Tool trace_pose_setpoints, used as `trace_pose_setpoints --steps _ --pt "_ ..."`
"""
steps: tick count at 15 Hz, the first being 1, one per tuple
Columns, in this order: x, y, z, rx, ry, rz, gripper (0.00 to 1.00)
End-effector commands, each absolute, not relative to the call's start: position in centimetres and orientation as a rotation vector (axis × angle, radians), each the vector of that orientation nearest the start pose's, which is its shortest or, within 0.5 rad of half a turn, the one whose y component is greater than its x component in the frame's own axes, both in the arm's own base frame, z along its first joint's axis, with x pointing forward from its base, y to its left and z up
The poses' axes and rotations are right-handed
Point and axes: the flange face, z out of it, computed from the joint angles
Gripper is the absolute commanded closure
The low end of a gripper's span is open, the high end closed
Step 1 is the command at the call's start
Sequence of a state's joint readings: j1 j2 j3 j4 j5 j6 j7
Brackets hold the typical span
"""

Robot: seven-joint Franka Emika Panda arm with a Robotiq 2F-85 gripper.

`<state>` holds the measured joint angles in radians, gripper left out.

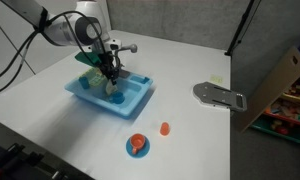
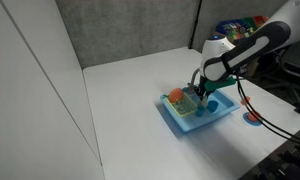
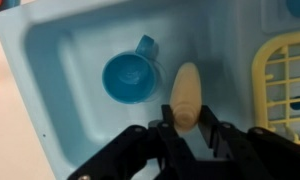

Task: Shift the small, bottle to the yellow part of the toy sink

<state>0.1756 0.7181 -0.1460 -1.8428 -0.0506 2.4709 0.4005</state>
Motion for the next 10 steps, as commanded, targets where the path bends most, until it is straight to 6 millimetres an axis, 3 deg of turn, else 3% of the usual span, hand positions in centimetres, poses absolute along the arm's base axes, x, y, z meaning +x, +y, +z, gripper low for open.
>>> trace_pose_setpoints --steps 1,10 --pt "62.9 2.5 16.3 -3.268 0.545 0.115 0.90" --pt "62.6 2.7 24.4 -3.278 0.672 0.216 0.90"
